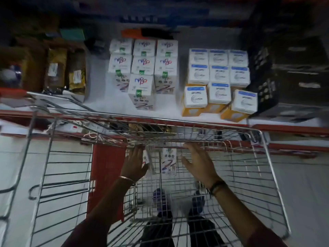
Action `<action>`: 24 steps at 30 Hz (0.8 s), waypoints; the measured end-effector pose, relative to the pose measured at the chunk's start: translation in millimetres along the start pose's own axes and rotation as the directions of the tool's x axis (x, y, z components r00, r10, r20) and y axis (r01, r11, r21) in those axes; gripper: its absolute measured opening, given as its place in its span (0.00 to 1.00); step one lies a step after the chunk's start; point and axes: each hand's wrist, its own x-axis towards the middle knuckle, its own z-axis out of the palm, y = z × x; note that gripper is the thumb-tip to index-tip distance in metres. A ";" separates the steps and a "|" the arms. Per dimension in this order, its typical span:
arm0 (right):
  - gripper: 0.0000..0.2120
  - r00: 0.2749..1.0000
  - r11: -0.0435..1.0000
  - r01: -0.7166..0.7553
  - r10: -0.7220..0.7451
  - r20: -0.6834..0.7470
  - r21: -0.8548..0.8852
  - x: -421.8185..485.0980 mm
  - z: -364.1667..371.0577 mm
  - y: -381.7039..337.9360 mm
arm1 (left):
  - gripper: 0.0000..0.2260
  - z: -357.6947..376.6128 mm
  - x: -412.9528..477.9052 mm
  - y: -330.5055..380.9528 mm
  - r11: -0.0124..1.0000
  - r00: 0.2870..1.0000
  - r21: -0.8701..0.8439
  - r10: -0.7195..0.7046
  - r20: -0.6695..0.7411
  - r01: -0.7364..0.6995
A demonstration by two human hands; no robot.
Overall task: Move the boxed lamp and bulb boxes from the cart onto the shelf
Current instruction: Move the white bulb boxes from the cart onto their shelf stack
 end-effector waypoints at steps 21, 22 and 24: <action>0.45 0.884 0.910 0.114 0.092 0.459 -0.400 49.1 145.4 32.6 | 0.45 72.5 28.9 -63.9 0.967 0.978 0.232 0.057 0.200 -0.104; 0.46 0.882 0.916 0.110 0.089 0.462 -0.386 44.7 145.0 31.4 | 0.43 72.8 25.8 -63.6 0.963 0.979 0.242 0.069 0.191 -0.116; 0.44 0.882 0.928 0.104 0.080 0.464 -0.358 38.9 143.2 28.6 | 0.36 70.4 19.4 -59.3 0.968 0.971 0.222 0.065 0.231 -0.118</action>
